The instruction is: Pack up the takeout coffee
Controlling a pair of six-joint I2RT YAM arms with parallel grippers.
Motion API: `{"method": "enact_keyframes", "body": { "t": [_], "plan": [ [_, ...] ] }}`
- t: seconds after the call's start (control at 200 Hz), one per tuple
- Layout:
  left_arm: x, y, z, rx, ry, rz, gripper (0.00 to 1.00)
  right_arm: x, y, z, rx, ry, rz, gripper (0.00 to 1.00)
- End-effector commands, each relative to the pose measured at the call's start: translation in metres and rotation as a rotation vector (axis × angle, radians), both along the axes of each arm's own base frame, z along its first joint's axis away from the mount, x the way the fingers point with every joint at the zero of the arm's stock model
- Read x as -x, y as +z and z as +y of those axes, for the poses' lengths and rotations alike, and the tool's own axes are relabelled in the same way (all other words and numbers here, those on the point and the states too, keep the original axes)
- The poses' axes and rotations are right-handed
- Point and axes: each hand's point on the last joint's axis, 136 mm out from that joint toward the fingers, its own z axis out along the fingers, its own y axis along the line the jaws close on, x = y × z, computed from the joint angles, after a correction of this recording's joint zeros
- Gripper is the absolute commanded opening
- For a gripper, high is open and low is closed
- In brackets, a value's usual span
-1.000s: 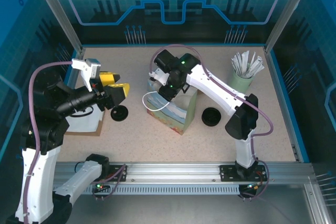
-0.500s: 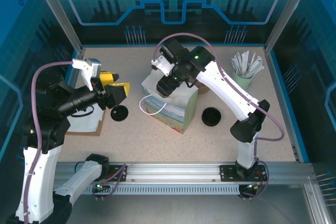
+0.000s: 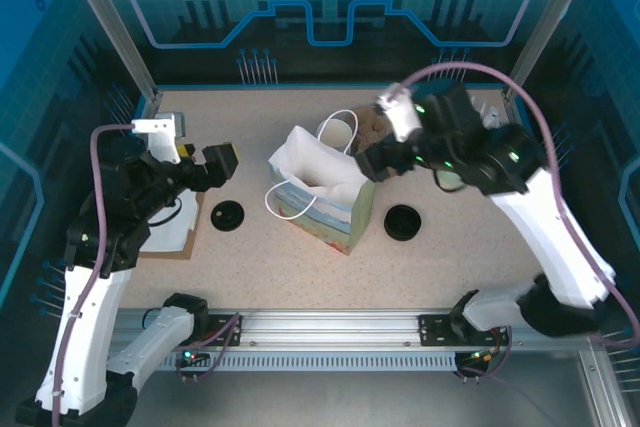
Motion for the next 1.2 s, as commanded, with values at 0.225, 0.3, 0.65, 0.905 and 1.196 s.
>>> {"method": "enact_keyframes", "body": {
  "t": [0.225, 0.3, 0.65, 0.905, 1.196],
  "plan": [
    [-0.005, -0.048, 0.067, -0.099, 0.363, 0.074, 0.99, 0.002, -0.063, -0.122, -0.031, -0.457, -0.032, 1.0],
    [-0.008, -0.062, 0.076, -0.096, 0.394, 0.094, 0.99, 0.001, -0.09, -0.144, -0.004, -0.542, -0.021, 1.0],
    [-0.027, -0.146, 0.129, -0.141, 0.564, 0.13, 0.99, -0.017, -0.219, -0.217, -0.039, -0.898, 0.084, 1.0],
    [-0.037, -0.185, 0.139, -0.198, 0.583, 0.155, 0.99, -0.051, -0.253, -0.226, -0.071, -0.896, -0.082, 1.0],
    [-0.056, -0.204, 0.136, -0.256, 0.519, 0.102, 0.99, -0.096, -0.265, -0.226, -0.11, -0.826, -0.301, 1.0]
  ]
}}
